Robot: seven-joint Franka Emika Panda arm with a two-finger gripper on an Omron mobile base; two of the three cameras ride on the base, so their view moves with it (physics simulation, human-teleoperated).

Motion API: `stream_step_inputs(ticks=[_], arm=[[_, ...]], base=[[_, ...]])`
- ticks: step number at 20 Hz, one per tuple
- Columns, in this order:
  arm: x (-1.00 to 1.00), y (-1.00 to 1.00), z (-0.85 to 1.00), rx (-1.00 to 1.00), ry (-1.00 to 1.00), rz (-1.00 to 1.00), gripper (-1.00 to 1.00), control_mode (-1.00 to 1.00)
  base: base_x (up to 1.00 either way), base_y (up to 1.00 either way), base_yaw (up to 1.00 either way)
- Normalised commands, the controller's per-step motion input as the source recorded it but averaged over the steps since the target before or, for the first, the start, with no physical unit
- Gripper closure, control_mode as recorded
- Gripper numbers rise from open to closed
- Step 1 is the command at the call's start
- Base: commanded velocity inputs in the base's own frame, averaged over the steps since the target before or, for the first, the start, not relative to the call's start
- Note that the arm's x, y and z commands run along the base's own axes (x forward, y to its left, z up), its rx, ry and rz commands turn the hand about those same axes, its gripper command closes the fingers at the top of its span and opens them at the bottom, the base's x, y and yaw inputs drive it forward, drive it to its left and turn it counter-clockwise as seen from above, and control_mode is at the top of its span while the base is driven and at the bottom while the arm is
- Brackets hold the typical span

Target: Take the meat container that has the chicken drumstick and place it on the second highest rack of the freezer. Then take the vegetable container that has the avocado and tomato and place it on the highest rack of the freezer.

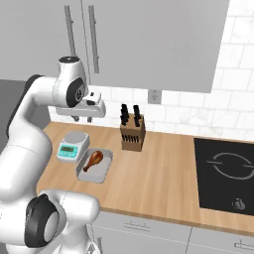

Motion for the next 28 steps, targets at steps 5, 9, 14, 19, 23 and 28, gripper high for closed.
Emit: stream_step_inputs(ticks=[5,9,14,19,23,28], arm=[[-0.38,0.0,-0.2,0.0,-0.03,0.08,-1.0,-1.0],[-0.6,0.0,-0.34,0.0,-0.07,0.32,-1.0,-1.0],[-0.23,0.0,-0.13,-0.04,0.0,0.35,-1.0,-1.0],[0.0,0.0,-0.2,-0.07,0.02,0.22,-1.0,-1.0],[0.0,0.0,-0.34,-0.09,0.06,0.2,-1.0,-1.0],[0.0,0.0,-0.49,-0.07,0.01,0.17,-1.0,-1.0]], base=[[0.0,0.0,0.0],[0.0,0.0,0.0],[0.0,0.0,0.0],[0.0,0.0,0.0],[0.0,0.0,0.0],[0.0,0.0,0.0]])
